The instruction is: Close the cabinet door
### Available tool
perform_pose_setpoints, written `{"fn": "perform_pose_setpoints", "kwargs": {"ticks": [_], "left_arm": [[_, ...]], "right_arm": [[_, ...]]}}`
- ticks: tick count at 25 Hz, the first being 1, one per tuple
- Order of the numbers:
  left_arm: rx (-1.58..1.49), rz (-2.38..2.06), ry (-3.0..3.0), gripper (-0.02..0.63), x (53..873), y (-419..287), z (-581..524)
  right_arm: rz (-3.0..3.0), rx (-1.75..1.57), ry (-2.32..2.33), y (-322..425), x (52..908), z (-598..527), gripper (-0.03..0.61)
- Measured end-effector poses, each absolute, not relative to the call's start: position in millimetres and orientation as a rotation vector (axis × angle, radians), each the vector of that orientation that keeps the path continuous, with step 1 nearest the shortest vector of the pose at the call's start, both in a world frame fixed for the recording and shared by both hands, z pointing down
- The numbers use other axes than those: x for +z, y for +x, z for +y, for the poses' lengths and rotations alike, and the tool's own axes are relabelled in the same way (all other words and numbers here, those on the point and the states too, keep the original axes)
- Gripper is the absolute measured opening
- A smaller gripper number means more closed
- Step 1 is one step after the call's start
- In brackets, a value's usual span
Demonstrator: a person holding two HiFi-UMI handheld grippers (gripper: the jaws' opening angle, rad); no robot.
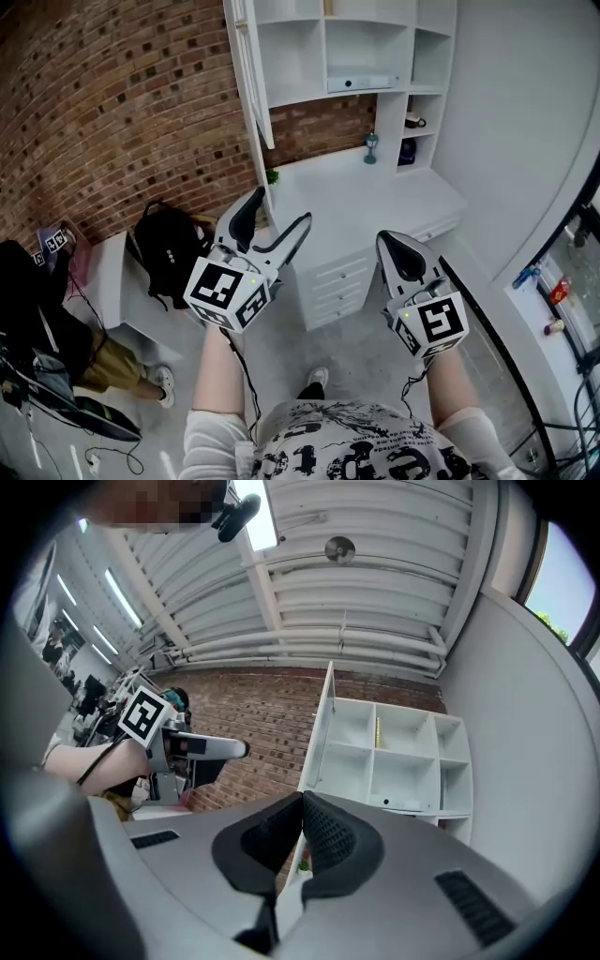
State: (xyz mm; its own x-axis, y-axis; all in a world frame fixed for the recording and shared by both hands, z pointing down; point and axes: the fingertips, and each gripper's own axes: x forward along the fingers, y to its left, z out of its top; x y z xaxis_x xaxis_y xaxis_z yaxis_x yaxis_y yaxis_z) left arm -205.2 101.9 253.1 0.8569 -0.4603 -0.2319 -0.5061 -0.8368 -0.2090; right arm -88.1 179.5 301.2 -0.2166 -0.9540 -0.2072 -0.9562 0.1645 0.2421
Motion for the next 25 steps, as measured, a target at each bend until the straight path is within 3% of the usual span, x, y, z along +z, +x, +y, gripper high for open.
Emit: {"fn": "perform_pose_setpoints", "kwargs": {"ticks": [13,25], "left_arm": [[0.373,0.683,-2.727,0.345,152.1,-215.6,-138.5],[0.553,0.633,-2.717,0.345,35.4,-211.5,-223.9]], "right_arm": [[2.369,0.559,-1.896,-96.4,226.7,-80.1,0.015],[2.422,0.552,-1.759,-97.3,187.4,-181.0,0.015]]}}
